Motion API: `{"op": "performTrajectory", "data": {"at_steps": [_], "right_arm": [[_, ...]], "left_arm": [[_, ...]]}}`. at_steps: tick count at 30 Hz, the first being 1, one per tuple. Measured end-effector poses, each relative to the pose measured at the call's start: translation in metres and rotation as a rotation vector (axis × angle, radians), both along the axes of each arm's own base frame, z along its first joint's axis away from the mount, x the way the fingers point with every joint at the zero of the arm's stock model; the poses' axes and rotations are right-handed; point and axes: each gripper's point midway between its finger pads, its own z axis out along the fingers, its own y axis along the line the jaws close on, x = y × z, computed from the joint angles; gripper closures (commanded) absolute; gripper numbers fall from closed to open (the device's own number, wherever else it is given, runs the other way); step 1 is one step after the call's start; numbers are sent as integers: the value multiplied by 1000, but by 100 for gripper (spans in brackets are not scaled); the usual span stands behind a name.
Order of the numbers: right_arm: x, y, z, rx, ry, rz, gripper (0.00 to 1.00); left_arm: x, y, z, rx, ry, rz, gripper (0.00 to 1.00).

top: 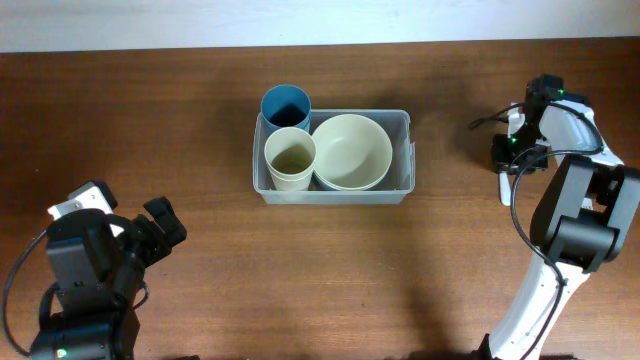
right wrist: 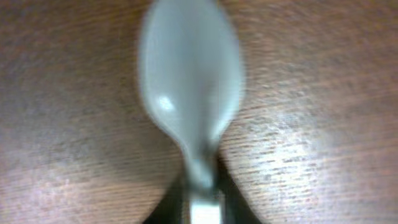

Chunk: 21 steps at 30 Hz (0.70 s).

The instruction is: Pack container

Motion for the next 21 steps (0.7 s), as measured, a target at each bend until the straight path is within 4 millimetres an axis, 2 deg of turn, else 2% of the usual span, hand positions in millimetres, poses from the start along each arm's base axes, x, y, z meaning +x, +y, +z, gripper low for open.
{"op": "performTrajectory", "data": {"at_steps": [1,14,21], "right_arm": [[0,0,0,-1,0,-5,96],[-1,1,1,7,3,-24,96],[1,7,15,43,8,-25,96]], "left_arm": [[0,0,0,0,0,0,1],[0,0,0,0,0,0,1],[0,0,0,0,0,0,1]]}}
